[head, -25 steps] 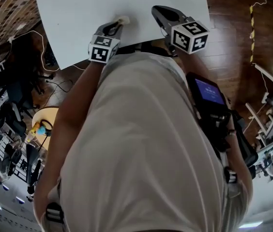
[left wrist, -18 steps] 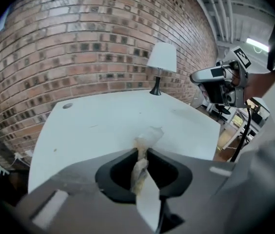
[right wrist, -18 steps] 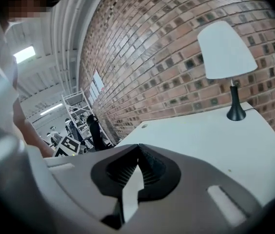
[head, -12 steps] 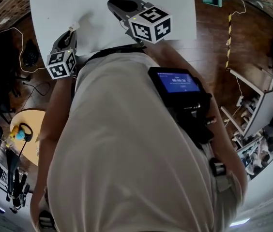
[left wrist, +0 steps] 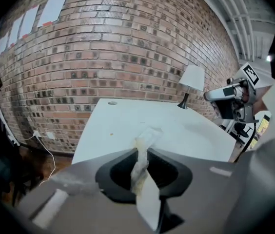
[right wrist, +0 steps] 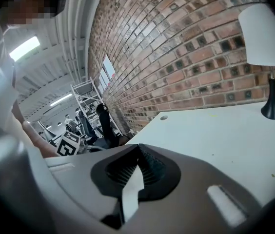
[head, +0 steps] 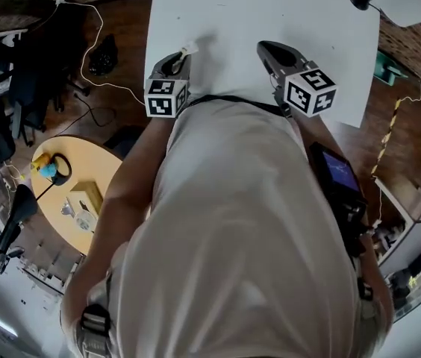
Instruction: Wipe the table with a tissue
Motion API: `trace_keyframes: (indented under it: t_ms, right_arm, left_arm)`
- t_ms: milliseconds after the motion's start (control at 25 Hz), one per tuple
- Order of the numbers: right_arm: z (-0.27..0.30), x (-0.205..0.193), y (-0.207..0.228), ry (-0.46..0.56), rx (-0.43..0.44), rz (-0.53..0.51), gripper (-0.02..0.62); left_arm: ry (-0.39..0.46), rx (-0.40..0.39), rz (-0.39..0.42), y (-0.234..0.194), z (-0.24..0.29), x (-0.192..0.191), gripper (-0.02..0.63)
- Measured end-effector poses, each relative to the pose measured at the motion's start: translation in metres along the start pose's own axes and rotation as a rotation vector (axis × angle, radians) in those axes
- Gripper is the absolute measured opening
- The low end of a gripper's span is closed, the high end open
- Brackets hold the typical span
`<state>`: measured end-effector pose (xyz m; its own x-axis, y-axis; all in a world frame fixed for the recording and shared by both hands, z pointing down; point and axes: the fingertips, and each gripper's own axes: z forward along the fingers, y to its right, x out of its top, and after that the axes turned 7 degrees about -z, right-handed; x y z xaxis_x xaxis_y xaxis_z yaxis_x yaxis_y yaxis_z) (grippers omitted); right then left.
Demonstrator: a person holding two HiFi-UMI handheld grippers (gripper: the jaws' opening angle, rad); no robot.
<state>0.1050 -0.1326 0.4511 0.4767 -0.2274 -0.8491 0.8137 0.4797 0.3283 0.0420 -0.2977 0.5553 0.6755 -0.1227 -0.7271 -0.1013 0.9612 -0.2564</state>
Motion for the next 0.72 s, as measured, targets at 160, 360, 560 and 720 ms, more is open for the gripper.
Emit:
trace_keyframes:
  t_ms: [160,360,560,720]
  right_arm:
    - [0.019,0.009,-0.008,-0.01,0.007,-0.028,0.008]
    - [0.028,0.008,-0.007,-0.013,-0.033,-0.022,0.008]
    - [0.023,0.012,-0.004,0.013,-0.103,0.008,0.008]
    - [0.014,0.012,0.0,0.03,-0.134,0.018,0.008]
  left_arm:
    - [0.012,0.029,-0.034,-0.031,-0.002,0.003,0.064]
    - [0.007,0.012,-0.034,-0.06,0.01,0.005,0.063]
    - [-0.023,0.014,0.018,-0.086,0.024,0.018,0.063]
    - [-0.035,0.033,0.034,-0.1,0.041,0.031,0.064]
